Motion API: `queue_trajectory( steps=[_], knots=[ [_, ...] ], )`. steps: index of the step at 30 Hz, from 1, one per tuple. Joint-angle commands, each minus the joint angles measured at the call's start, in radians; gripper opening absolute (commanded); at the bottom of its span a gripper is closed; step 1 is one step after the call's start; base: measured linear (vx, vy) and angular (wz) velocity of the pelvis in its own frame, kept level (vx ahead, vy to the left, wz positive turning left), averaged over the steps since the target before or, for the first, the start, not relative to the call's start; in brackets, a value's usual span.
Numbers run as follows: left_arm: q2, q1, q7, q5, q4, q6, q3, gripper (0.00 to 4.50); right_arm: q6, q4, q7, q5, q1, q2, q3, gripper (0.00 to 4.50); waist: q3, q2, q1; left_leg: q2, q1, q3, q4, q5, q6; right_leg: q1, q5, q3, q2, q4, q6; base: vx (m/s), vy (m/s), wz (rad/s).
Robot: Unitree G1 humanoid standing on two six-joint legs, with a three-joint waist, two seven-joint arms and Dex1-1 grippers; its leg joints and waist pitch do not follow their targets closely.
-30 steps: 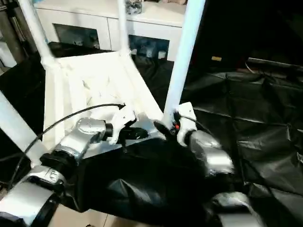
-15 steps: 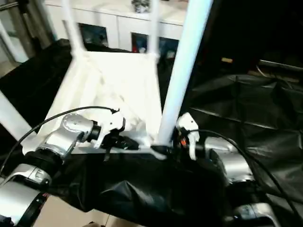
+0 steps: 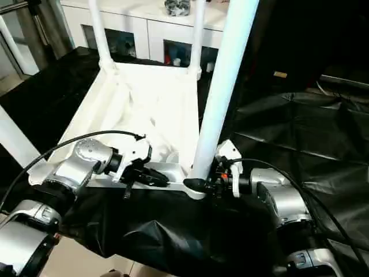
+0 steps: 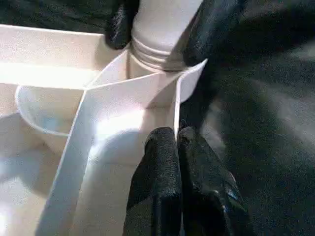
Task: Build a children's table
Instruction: Rotate leg to tighten
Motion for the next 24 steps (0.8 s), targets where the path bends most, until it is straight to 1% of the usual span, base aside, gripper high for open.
queue_trajectory(
  steps=[1, 2, 3, 5, 6, 7, 8, 9, 10, 11, 12, 13, 14, 15, 16, 17, 18, 21, 24],
  knots=[
    [-0.053, -0.035, 0.099, -0.006, 0.0, 0.011, 0.02, 0.0, 0.0, 0.033, -0.083, -0.01, -0.011, 0.045, 0.005, 2.66, -0.058, 0.001, -0.008, 0.006, 0.017, 0.0, -0.062, -0.243, 0.016, 0.042, -0.127, 0.024, -0.035, -0.065, -0.254, 0.0, 0.0, 0.0],
    [-0.063, -0.04, 0.13, 0.0, 0.008, 0.014, 0.023, 0.0, -0.013, 0.071, -0.156, -0.03, -0.029, 0.066, -0.01, 2.66, -0.057, 0.001, -0.011, 0.005, 0.018, -0.003, -0.064, -0.263, 0.003, 0.041, -0.181, 0.024, -0.037, -0.07, -0.24, 0.0, 0.0, 0.0],
    [-0.071, -0.044, 0.153, 0.004, 0.013, 0.017, 0.024, 0.0, -0.022, 0.099, -0.21, -0.044, -0.042, 0.082, -0.019, 2.66, -0.054, -0.001, -0.017, 0.003, 0.017, -0.004, -0.066, -0.286, -0.008, 0.04, -0.232, 0.024, -0.036, -0.076, -0.223, 0.0, 0.0, 0.0],
    [-0.095, -0.053, 0.212, 0.012, 0.027, 0.029, 0.029, 0.0, -0.029, 0.151, -0.319, -0.064, -0.067, 0.116, -0.04, 2.66, -0.054, 0.0, -0.024, 0.002, 0.016, -0.007, -0.068, -0.298, -0.016, 0.04, -0.269, 0.024, -0.037, -0.079, -0.208, 0.0, 0.0, 0.0],
    [-0.104, -0.057, 0.232, 0.014, 0.032, 0.034, 0.031, 0.0, -0.028, 0.168, -0.358, -0.07, -0.076, 0.129, -0.049, 2.66, -0.054, -0.001, -0.036, 0.0, 0.017, -0.008, -0.068, -0.307, -0.019, 0.038, -0.299, 0.024, -0.035, -0.084, -0.193, 0.0, 0.0, 0.0],
    [-0.121, -0.062, 0.27, 0.019, 0.039, 0.042, 0.033, 0.0, -0.04, 0.195, -0.418, -0.086, -0.087, 0.148, -0.052, 2.66, -0.053, -0.001, -0.037, 0.0, 0.017, -0.008, -0.068, -0.309, -0.017, 0.037, -0.307, 0.023, -0.034, -0.085, -0.189, 0.0, 0.0, 0.0],
    [-0.135, -0.064, 0.293, 0.022, 0.044, 0.048, 0.033, 0.0, -0.04, 0.215, -0.471, -0.098, -0.097, 0.167, -0.057, 2.65, -0.054, 0.0, -0.042, 0.0, 0.015, -0.009, -0.068, -0.303, -0.016, 0.037, -0.306, 0.024, -0.035, -0.086, -0.188, 0.0, 0.0, 0.0],
    [-0.151, -0.067, 0.321, 0.026, 0.048, 0.052, 0.032, 0.0, -0.032, 0.236, -0.523, -0.107, -0.107, 0.188, -0.065, 2.65, -0.056, 0.0, -0.045, 0.0, 0.016, -0.008, -0.067, -0.293, -0.014, 0.036, -0.288, 0.024, -0.033, -0.085, -0.191, 0.0, 0.0, 0.0],
    [-0.155, -0.067, 0.328, 0.027, 0.048, 0.054, 0.032, 0.0, -0.032, 0.241, -0.534, -0.11, -0.109, 0.193, -0.066, 2.65, -0.055, 0.0, -0.047, 0.0, 0.014, -0.008, -0.067, -0.292, -0.013, 0.035, -0.281, 0.024, -0.033, -0.085, -0.193, 0.0, 0.0, 0.0],
    [-0.179, -0.065, 0.354, 0.03, 0.046, 0.063, 0.028, 0.0, -0.035, 0.261, -0.58, -0.119, -0.119, 0.226, -0.068, 2.65, -0.055, 0.002, -0.05, -0.001, 0.013, -0.008, -0.068, -0.291, -0.012, 0.037, -0.273, 0.023, -0.031, -0.083, -0.196, 0.0, 0.0, 0.0],
    [-0.186, -0.063, 0.358, 0.03, 0.043, 0.065, 0.026, 0.0, -0.041, 0.265, -0.586, -0.121, -0.121, 0.237, -0.065, 2.65, -0.056, 0.002, -0.053, -0.001, 0.013, -0.007, -0.067, -0.289, -0.01, 0.036, -0.261, 0.023, -0.031, -0.083, -0.198, 0.0, 0.0, 0.0],
    [-0.187, -0.062, 0.357, 0.03, 0.041, 0.066, 0.026, 0.0, -0.044, 0.265, -0.583, -0.121, -0.12, 0.24, -0.063, 2.65, -0.056, 0.002, -0.053, -0.001, 0.014, -0.008, -0.067, -0.289, -0.008, 0.037, -0.257, 0.023, -0.031, -0.083, -0.198, 0.0, 0.0, 0.0],
    [-0.194, -0.058, 0.353, 0.031, 0.035, 0.069, 0.022, 0.0, -0.051, 0.26, -0.561, -0.114, -0.119, 0.253, -0.055, 3.0, -0.057, 0.002, -0.052, 0.0, 0.014, -0.007, -0.066, -0.29, -0.001, 0.036, -0.241, 0.023, -0.029, -0.083, -0.202, 0.0, 0.0, 0.0],
    [-0.195, -0.055, 0.347, 0.031, 0.031, 0.07, 0.02, 0.0, -0.045, 0.254, -0.549, -0.103, -0.118, 0.259, -0.056, 3.21, -0.056, 0.006, -0.052, 0.0, 0.013, -0.008, -0.067, -0.288, 0.001, 0.038, -0.232, 0.023, -0.03, -0.082, -0.204, 0.0, 0.0, 0.0],
    [-0.19, -0.051, 0.333, 0.027, 0.024, 0.069, 0.017, 0.0, -0.032, 0.238, -0.525, -0.089, -0.115, 0.262, -0.057, 3.35, -0.057, 0.005, -0.053, 0.0, 0.012, -0.007, -0.068, -0.284, 0.006, 0.04, -0.207, 0.023, -0.029, -0.08, -0.209, 0.0, 0.0, 0.0],
    [-0.187, -0.05, 0.328, 0.025, 0.023, 0.068, 0.017, 0.0, -0.03, 0.233, -0.519, -0.086, -0.114, 0.261, -0.056, 3.38, -0.057, 0.005, -0.053, 0.0, 0.012, -0.007, -0.068, -0.284, 0.006, 0.04, -0.207, 0.023, -0.029, -0.08, -0.209, 0.0, 0.0, 0.0],
    [-0.178, -0.048, 0.312, 0.023, 0.021, 0.064, 0.015, 0.0, -0.038, 0.227, -0.503, -0.087, -0.113, 0.25, -0.048, 3.45, -0.058, 0.005, -0.052, 0.0, 0.012, -0.007, -0.067, -0.275, 0.008, 0.041, -0.184, 0.023, -0.028, -0.078, -0.216, 0.0, 0.0, 0.0],
    [-0.155, -0.041, 0.265, 0.019, 0.009, 0.047, 0.008, 0.0, -0.055, 0.207, -0.445, -0.084, -0.107, 0.223, -0.028, 3.78, -0.058, 0.006, -0.052, 0.001, 0.012, -0.007, -0.067, -0.27, 0.012, 0.044, -0.157, 0.023, -0.029, -0.075, -0.225, 0.0, 0.0, 0.0],
    [-0.125, -0.029, 0.207, 0.014, -0.01, 0.035, -0.001, 0.0, -0.061, 0.152, -0.337, -0.059, -0.085, 0.179, -0.013, 3.78, -0.062, 0.006, -0.049, 0.001, 0.011, -0.005, -0.063, -0.23, 0.038, 0.05, -0.065, 0.023, -0.028, -0.068, -0.25, 0.0, 0.0, 0.0]
  ],
)
